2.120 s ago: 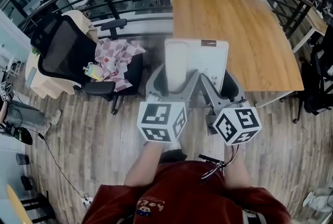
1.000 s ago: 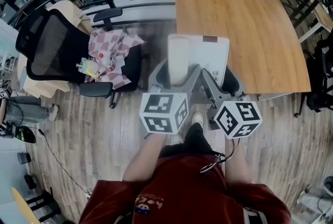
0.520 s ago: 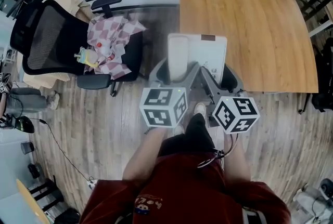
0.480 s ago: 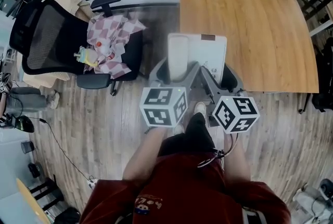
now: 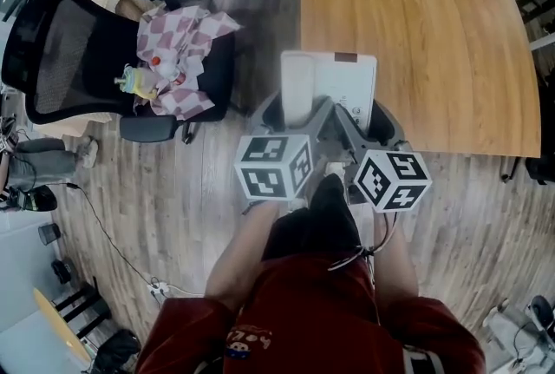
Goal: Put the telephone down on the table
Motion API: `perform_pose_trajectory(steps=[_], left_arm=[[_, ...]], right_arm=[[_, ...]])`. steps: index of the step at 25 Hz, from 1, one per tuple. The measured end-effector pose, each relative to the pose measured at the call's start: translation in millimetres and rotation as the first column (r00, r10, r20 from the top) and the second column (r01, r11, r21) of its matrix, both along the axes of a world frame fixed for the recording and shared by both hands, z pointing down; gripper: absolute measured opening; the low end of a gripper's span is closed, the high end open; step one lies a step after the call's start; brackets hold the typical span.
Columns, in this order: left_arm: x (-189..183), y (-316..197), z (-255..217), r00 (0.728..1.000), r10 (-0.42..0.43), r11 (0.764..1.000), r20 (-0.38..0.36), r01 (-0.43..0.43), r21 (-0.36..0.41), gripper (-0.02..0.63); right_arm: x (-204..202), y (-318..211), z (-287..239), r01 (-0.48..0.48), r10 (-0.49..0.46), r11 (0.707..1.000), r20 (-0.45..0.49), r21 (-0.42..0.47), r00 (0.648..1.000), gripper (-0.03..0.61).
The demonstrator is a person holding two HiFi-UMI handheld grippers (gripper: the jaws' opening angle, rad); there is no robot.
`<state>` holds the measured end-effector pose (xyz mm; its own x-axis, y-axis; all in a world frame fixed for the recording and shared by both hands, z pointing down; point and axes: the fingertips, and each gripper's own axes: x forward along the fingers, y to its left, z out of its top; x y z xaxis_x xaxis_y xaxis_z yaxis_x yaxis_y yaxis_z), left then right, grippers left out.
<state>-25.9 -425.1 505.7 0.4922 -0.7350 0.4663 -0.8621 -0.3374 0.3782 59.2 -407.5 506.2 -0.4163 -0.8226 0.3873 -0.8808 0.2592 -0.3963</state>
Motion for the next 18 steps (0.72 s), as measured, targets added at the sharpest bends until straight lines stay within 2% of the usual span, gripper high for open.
perform_pose_trajectory(steps=[18], left_arm=[[12.0, -34.6, 87.1, 1.000, -0.006, 0.986, -0.014, 0.004, -0.169, 0.377]], right_arm=[[11.4, -36.0, 83.2, 0.015, -0.017, 0.987, -0.014, -0.160, 1.000, 0.287]])
